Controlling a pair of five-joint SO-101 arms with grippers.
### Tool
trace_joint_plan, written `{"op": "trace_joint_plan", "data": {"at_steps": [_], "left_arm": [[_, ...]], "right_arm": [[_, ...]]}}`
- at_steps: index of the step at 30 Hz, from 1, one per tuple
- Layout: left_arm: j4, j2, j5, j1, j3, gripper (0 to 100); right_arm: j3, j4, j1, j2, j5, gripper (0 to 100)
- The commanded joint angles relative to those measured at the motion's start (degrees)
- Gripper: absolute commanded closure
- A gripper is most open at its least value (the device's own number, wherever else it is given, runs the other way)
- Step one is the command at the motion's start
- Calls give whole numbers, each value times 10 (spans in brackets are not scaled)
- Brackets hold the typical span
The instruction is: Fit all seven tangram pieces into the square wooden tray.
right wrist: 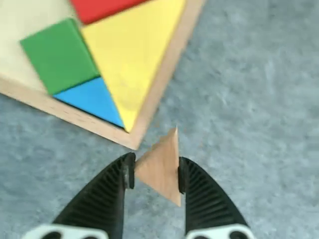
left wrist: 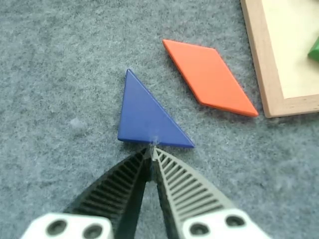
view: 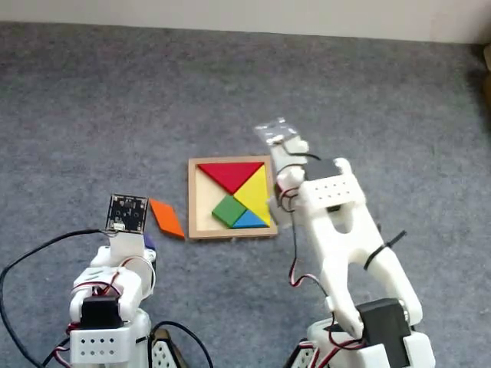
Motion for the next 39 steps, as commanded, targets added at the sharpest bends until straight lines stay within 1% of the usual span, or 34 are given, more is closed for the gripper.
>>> {"op": "trace_joint_plan", "data": {"at_steps": [1, 2, 4, 5, 7, 12, 19, 23, 25, 26, 27, 29, 34, 36, 39], "left_arm": [[2, -2, 5, -6, 12, 974], [2, -2, 5, -6, 12, 974], [2, -2, 5, -6, 12, 974], [2, -2, 5, -6, 12, 974], [2, -2, 5, -6, 12, 974], [2, -2, 5, -6, 12, 974], [2, -2, 5, -6, 12, 974], [2, -2, 5, -6, 12, 974], [2, -2, 5, -6, 12, 974], [2, -2, 5, -6, 12, 974], [2, -2, 5, -6, 12, 974], [2, -2, 5, -6, 12, 974], [2, -2, 5, -6, 12, 974], [2, -2, 5, -6, 12, 974], [2, -2, 5, -6, 12, 974]], "right_arm": [[-34, -10, -48, -27, -94, 989], [-34, -10, -55, -27, -119, 989], [-35, -21, -70, -27, -126, 993], [-32, -36, -76, -27, -113, 993], [-30, -66, -86, -27, -58, 993], [5, -168, -92, -27, 159, 993], [73, -281, -98, -26, 427, 993], [116, -310, -98, -27, 615, 993], [128, -309, -98, -27, 691, 993], [131, -309, -98, -27, 717, 993], [131, -309, -99, -27, 735, 993], [130, -309, -99, -27, 746, 993], [128, -309, -104, -27, 745, 988], [128, -309, -105, -27, 745, 960], [128, -309, -105, -28, 744, 875]]}}
